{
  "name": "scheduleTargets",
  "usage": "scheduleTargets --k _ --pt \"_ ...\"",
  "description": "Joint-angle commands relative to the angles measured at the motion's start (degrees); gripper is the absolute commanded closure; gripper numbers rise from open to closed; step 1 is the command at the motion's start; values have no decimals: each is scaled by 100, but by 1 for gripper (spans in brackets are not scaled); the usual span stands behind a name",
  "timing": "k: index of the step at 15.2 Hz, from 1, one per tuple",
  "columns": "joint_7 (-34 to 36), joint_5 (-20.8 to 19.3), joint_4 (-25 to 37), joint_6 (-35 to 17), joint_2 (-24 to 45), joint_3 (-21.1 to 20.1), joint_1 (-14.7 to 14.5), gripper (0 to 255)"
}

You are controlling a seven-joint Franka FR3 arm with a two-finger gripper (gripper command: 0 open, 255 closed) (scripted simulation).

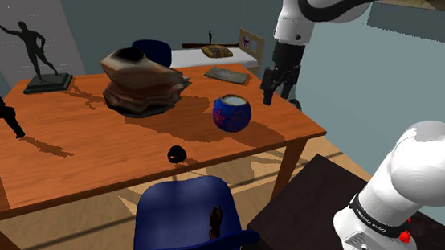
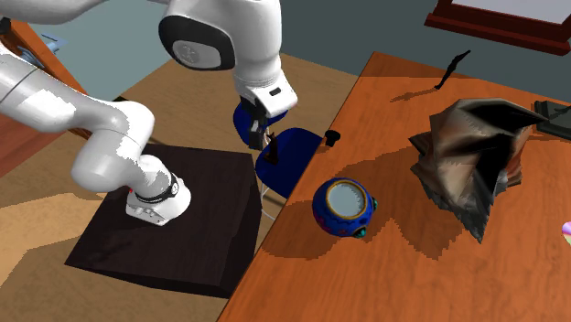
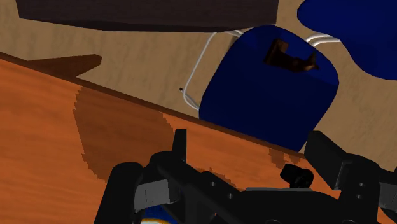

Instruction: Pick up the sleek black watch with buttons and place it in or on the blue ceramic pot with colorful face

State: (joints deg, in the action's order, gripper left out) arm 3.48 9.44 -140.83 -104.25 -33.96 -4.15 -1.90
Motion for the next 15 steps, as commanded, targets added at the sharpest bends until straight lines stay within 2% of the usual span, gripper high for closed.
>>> scheduleTargets --k 1,8,15 --pt "180 63 99 -358 421 -197 -69 0" --pt "774 9 592 -1336 1826 -748 -211 0" --pt "1515 -447 1451 -2028 3374 -1142 -351 0"
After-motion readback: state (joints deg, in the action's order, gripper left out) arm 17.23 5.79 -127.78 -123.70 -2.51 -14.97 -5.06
